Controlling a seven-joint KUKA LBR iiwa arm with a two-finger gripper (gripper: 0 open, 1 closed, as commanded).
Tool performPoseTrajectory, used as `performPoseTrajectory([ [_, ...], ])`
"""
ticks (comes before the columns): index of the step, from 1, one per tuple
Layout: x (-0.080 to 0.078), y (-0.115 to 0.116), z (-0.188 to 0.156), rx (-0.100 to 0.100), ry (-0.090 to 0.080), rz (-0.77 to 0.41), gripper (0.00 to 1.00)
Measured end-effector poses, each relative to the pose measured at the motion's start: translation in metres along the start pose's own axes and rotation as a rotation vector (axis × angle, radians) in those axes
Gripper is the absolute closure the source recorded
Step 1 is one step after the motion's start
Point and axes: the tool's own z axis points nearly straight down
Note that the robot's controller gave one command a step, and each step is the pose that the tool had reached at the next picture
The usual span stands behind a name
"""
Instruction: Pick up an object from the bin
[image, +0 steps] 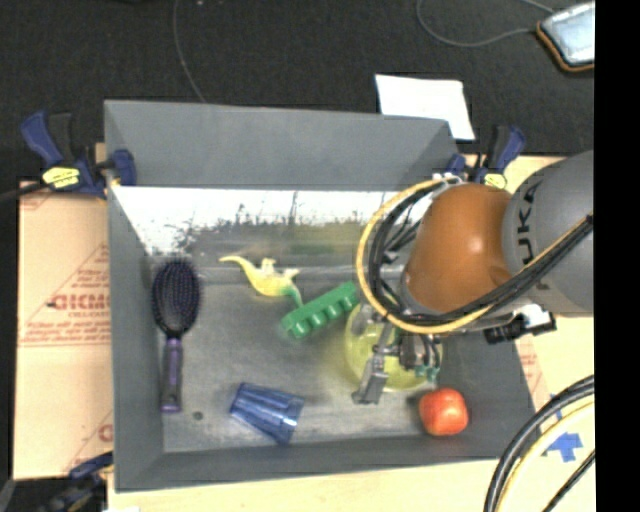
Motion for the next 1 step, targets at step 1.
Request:
performPoseTrajectory([
  [1, 0.0029, -0.0370, 0.0316, -0.001, -0.002, -0.016, 0.00],
])
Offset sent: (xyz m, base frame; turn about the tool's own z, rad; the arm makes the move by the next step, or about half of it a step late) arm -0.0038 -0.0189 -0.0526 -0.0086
